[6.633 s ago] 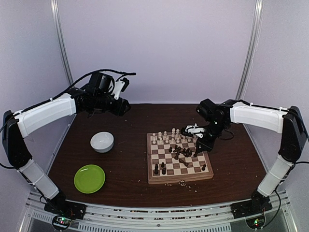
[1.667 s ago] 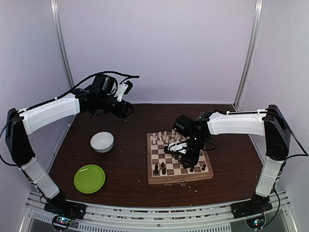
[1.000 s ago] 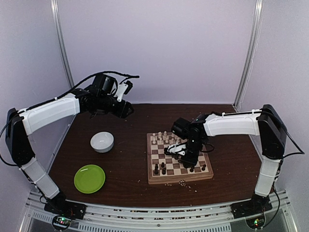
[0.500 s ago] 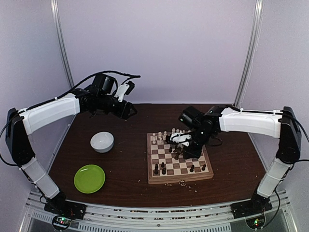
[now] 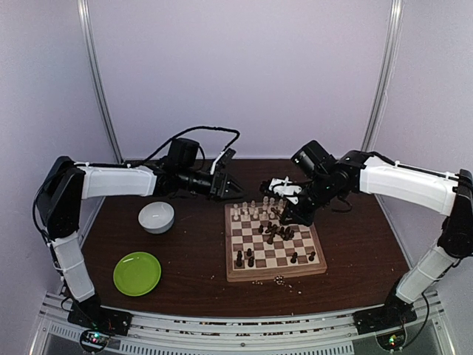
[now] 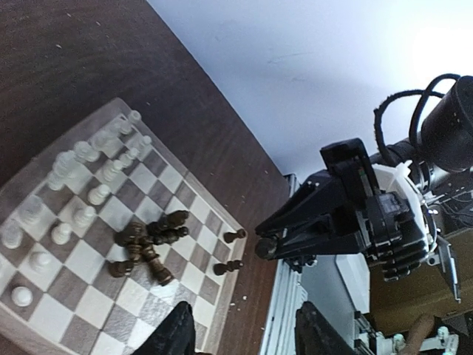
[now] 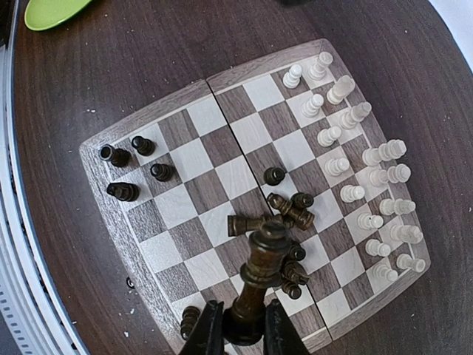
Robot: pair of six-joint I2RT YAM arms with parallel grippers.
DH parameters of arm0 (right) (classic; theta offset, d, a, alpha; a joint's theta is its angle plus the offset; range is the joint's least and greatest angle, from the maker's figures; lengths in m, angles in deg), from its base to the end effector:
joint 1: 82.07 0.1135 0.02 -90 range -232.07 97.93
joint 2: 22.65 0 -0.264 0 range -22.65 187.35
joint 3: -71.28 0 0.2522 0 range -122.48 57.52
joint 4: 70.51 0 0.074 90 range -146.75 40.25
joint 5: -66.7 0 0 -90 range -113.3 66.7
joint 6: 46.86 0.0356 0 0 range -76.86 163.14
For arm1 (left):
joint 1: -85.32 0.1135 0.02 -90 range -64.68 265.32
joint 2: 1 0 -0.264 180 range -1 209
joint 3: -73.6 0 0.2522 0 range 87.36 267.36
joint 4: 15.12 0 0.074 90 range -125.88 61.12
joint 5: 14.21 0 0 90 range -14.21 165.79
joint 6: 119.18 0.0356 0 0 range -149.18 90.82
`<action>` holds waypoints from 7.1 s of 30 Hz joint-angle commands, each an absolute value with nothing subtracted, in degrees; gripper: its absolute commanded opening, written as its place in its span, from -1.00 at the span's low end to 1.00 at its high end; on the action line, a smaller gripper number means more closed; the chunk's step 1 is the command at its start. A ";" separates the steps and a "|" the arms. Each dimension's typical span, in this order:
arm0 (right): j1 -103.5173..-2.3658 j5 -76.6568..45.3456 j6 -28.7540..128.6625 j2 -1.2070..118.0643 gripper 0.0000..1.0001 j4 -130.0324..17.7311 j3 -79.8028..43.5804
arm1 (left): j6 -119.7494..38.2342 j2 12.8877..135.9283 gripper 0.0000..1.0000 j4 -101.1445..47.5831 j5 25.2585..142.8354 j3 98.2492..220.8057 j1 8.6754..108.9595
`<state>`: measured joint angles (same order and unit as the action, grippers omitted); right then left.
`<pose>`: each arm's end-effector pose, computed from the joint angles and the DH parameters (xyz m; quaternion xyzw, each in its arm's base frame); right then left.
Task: Set up the chess pieces on the board
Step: Pick up the king from the chessboard, then pass from the right arm to the left, then place the king at d8, then pick up the pawn from the chessboard.
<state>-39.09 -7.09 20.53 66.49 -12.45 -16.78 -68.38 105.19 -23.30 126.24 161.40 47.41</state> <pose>0.2300 0.2279 0.2798 -0.5484 0.7819 0.1803 0.2352 0.3140 -0.2793 0.2442 0.2154 0.7720 -0.5799 0.1459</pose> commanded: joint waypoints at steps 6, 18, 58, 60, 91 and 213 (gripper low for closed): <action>-39.34 -4.06 21.52 68.23 -0.78 -12.88 -20.75 | -77.23 110.12 -0.05 -11.60 132.67 161.58 41.21; -39.18 -0.19 21.87 68.58 -0.79 -12.10 -20.89 | -82.81 113.62 -0.06 -5.92 133.61 161.27 39.65; -38.07 -0.02 21.19 68.31 -0.74 -11.41 -19.98 | -87.27 114.39 -0.82 0.46 133.15 159.91 40.58; -38.08 -0.55 20.93 67.50 -0.61 -11.05 -20.00 | -86.19 114.26 -0.87 -0.81 132.98 160.23 40.58; -66.34 8.13 23.52 43.40 -0.20 -23.78 2.90 | -29.78 113.63 -0.93 -69.25 87.47 190.29 24.06; -66.43 10.57 19.50 52.68 -0.27 -18.78 0.84 | -41.48 131.30 -0.16 -70.57 80.60 201.62 30.03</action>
